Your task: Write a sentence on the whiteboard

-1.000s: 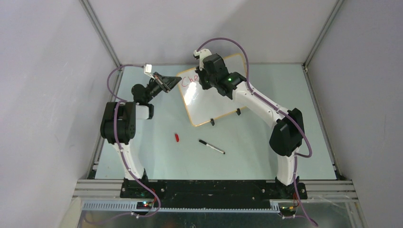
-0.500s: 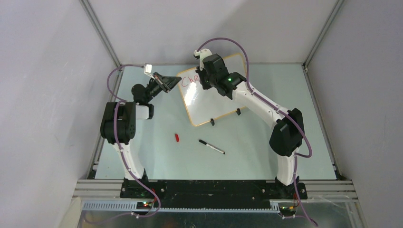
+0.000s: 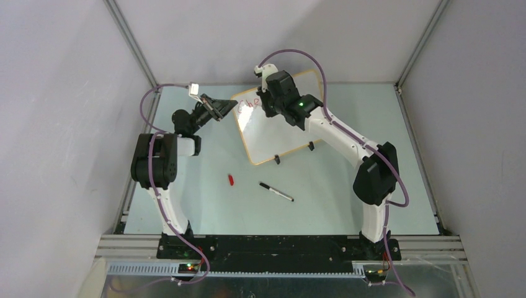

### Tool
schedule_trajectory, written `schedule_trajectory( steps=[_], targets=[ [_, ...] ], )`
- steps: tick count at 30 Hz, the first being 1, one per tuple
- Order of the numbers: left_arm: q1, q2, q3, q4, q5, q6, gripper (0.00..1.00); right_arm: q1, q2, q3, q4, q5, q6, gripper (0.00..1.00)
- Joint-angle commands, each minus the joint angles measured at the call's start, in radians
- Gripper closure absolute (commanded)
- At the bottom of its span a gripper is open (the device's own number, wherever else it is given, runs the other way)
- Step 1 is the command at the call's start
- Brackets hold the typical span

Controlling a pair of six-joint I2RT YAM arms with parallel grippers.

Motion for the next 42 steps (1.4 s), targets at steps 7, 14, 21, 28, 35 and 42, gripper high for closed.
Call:
schedule_trajectory(
  steps=[7,14,21,28,35,42],
  targets=[
    [-0.024,-0.041,-0.009,0.024,0.061,0.096,1.00,-0.005,-0.074,-0.016,0.021,0.009,-0.014,1.00],
    [-0.025,-0.041,-0.009,0.022,0.061,0.094,1.00,-0.011,-0.142,-0.075,0.078,-0.023,0.014,1.00],
    [-0.024,-0.046,-0.014,0.023,0.051,0.089,1.00,-0.019,-0.192,-0.103,0.091,-0.026,0.046,1.00],
    [-0.025,-0.050,-0.020,0.032,0.045,0.087,1.00,-0.035,-0.235,-0.151,0.143,-0.063,0.088,1.00],
    [-0.024,-0.069,-0.036,-0.009,0.027,0.131,1.00,-0.036,-0.277,-0.219,0.162,-0.074,0.068,1.00],
    [-0.026,-0.050,-0.017,-0.053,0.022,0.147,1.00,-0.043,-0.317,-0.248,0.133,-0.116,0.052,1.00]
  ],
)
